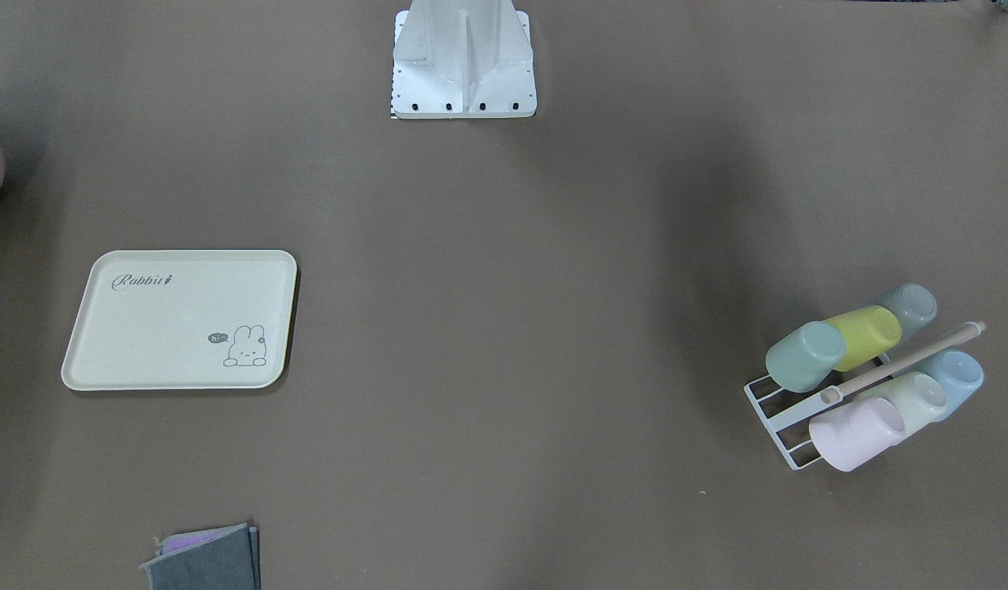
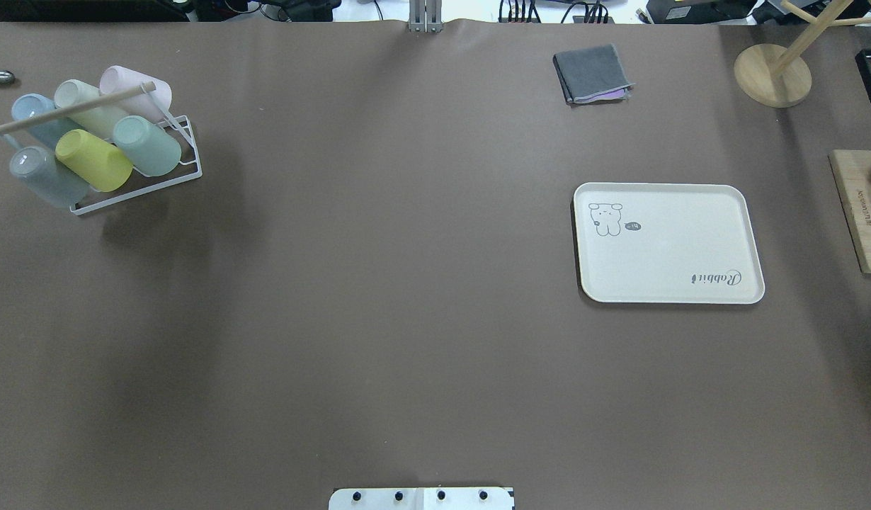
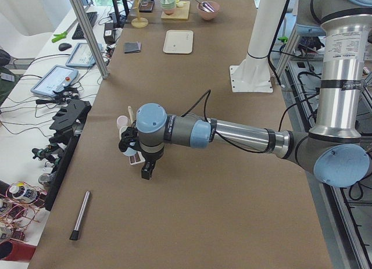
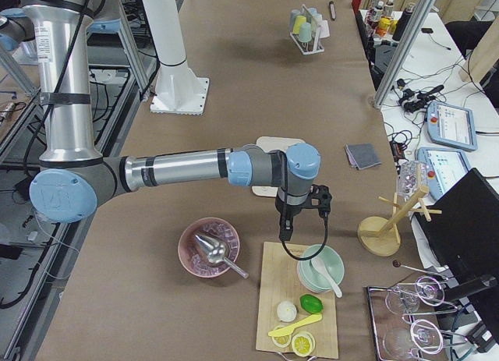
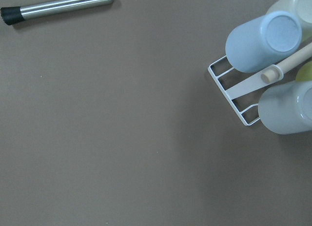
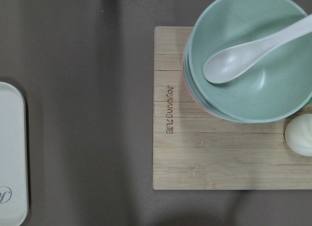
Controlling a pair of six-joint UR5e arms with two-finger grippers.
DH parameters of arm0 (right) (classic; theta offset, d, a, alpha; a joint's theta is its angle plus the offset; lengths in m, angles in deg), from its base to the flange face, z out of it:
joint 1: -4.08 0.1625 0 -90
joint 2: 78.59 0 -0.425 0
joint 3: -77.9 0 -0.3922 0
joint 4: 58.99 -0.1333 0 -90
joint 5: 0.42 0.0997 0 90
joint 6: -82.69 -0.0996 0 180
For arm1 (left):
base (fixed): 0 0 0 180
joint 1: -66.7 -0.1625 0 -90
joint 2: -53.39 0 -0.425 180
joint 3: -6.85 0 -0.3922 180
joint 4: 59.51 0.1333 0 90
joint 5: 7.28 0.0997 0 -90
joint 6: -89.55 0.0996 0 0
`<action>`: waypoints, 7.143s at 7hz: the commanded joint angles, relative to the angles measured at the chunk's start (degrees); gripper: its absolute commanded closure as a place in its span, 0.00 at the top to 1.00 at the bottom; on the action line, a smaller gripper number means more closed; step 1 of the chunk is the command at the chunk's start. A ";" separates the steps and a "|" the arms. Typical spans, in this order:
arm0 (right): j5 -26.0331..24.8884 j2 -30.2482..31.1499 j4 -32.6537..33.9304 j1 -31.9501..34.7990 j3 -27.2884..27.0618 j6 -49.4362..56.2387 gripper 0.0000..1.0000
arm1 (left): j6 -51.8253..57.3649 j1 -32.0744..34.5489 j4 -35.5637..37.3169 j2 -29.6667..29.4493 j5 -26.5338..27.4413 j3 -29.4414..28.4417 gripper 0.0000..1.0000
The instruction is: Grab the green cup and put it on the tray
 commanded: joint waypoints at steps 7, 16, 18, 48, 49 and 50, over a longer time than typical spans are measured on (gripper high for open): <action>-0.67 -2.10 -0.61 -9.20 -0.50 -10.82 1.00 | 6.02 -4.23 -9.29 -3.99 11.58 2.17 0.99; -4.19 -5.89 -17.91 -23.38 6.34 -36.61 1.00 | 6.29 -42.45 34.47 -24.56 58.55 14.58 0.99; -4.20 -5.89 -18.54 -24.70 6.97 -37.58 1.00 | 6.29 -45.99 37.61 -25.90 63.15 14.23 0.99; -6.57 -37.54 -34.10 -47.83 23.05 -56.65 0.00 | 35.73 -63.49 21.35 -24.40 116.00 -19.07 0.98; -6.48 -37.62 -34.19 -47.83 22.97 -56.74 0.00 | 35.73 -63.49 21.35 -24.49 116.00 -19.08 0.98; -6.48 -37.45 -34.36 -47.57 22.71 -57.17 0.26 | 35.82 -63.49 21.35 -24.67 116.00 -19.25 0.98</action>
